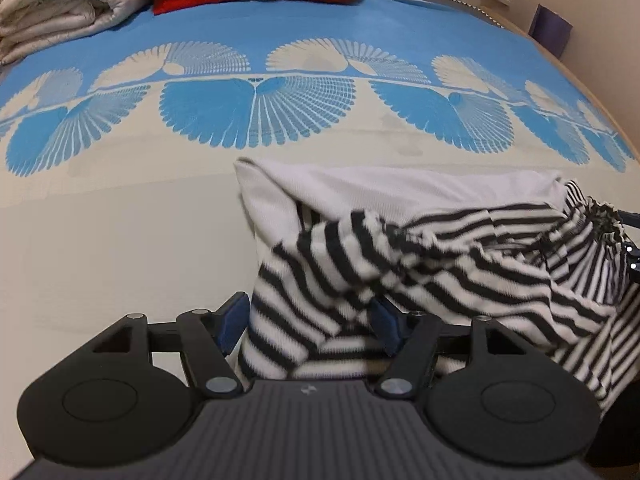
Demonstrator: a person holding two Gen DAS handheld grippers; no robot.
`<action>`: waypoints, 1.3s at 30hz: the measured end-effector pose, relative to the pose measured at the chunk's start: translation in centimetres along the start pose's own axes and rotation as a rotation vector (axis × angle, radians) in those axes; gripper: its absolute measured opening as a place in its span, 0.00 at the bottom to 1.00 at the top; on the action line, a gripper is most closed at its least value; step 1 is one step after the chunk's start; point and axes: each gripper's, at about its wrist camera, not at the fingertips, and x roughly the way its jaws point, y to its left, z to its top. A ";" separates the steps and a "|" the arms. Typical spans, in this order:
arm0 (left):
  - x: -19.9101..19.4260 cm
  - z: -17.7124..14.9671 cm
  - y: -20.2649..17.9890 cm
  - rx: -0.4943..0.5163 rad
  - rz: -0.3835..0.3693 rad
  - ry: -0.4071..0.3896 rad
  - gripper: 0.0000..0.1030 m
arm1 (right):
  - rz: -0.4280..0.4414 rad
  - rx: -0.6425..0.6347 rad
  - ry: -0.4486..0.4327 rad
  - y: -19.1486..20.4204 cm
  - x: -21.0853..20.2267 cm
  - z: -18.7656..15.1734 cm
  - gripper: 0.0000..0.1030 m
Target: Fold small clothes
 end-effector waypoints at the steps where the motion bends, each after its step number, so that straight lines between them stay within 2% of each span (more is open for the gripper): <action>1: 0.2 0.3 -0.1 0.004 0.001 -0.010 0.69 | 0.004 0.000 -0.007 0.0 0.4 0.3 0.49; 4: 0.8 1.2 -0.2 0.007 0.003 -0.016 0.69 | 0.037 -0.002 -0.019 -0.2 1.3 1.2 0.45; 6: 1.1 1.8 -0.3 0.009 -0.003 -0.024 0.63 | 0.067 -0.002 -0.025 -0.3 1.8 1.6 0.33; 7: 1.1 2.2 -0.3 0.008 -0.020 -0.033 0.43 | 0.083 0.006 -0.030 -0.5 2.0 1.9 0.20; 8: 1.2 2.5 -0.1 0.003 -0.050 -0.034 0.11 | 0.094 0.034 -0.038 -1.0 2.3 2.4 0.13; 9: 1.2 3.0 0.2 -0.007 -0.076 -0.032 0.03 | 0.103 0.077 -0.052 -1.7 2.2 2.8 0.11; 11: 0.3 3.8 0.8 -0.031 -0.038 -0.093 0.03 | 0.108 0.230 -0.119 -4.0 1.5 3.8 0.07; 13: -0.9 4.9 2.7 -0.162 -0.010 -0.203 0.03 | 0.074 0.425 -0.214 -6.8 0.5 4.6 0.05; 15: -0.8 5.8 3.8 -0.253 -0.013 -0.248 0.03 | 0.058 0.537 -0.236 -8.3 0.9 5.2 0.05; 19: 3.1 7.1 1.7 -0.140 0.077 -0.129 0.03 | -0.017 0.451 -0.066 -6.5 4.9 6.5 0.05; 21: 3.0 7.6 2.1 -0.182 0.066 -0.174 0.03 | -0.034 0.470 -0.054 -6.4 5.5 7.1 0.05; 23: 2.0 7.8 2.8 -0.244 0.048 -0.253 0.03 | -0.074 0.502 -0.127 -6.6 4.7 7.8 0.05; 24: 2.1 7.9 3.0 -0.266 0.045 -0.268 0.03 | -0.097 0.511 -0.148 -6.6 4.6 8.1 0.05; 25: 2.6 8.0 3.0 -0.266 0.046 -0.254 0.04 | -0.119 0.516 -0.144 -6.5 5.0 8.3 0.05; 26: 3.9 8.1 2.7 -0.247 0.061 -0.200 0.09 | -0.124 0.515 -0.107 -6.3 5.9 8.2 0.05; 27: 5.3 8.2 2.5 -0.225 0.076 -0.123 0.10 | -0.103 0.507 -0.031 -6.0 7.3 7.9 0.05; 28: 7.1 7.9 2.4 -0.212 0.083 -0.015 0.15 | -0.062 0.502 0.070 -5.6 9.0 7.4 0.07; 29: 7.9 7.6 2.5 -0.213 0.081 0.044 0.20 | -0.033 0.500 0.152 -5.2 10.1 6.9 0.09; 30: 7.7 7.6 2.7 -0.219 0.078 0.036 0.23 | -0.025 0.500 0.193 -5.0 10.6 6.6 0.09; 32: 5.8 7.8 3.5 -0.243 0.068 -0.025 0.44 | -0.035 0.513 0.142 -5.4 9.3 7.0 0.21; 33: 4.5 7.7 4.1 -0.270 0.046 -0.071 0.50 | -0.034 0.530 0.099 -5.8 8.3 7.1 0.26; 34: 3.6 7.6 4.8 -0.296 0.030 -0.100 0.56 | -0.035 0.550 0.058 -6.2 7.3 7.2 0.34; 35: 2.7 7.4 5.4 -0.326 0.008 -0.123 0.56 | -0.041 0.571 0.019 -6.6 6.1 7.2 0.38; 37: 1.9 7.1 6.0 -0.366 -0.038 -0.137 0.56 | -0.023 0.602 -0.040 -7.2 4.3 7.1 0.38; 39: 1.5 7.2 5.2 -0.360 -0.108 -0.140 0.56 | 0.052 0.596 -0.078 -6.9 3.3 7.3 0.38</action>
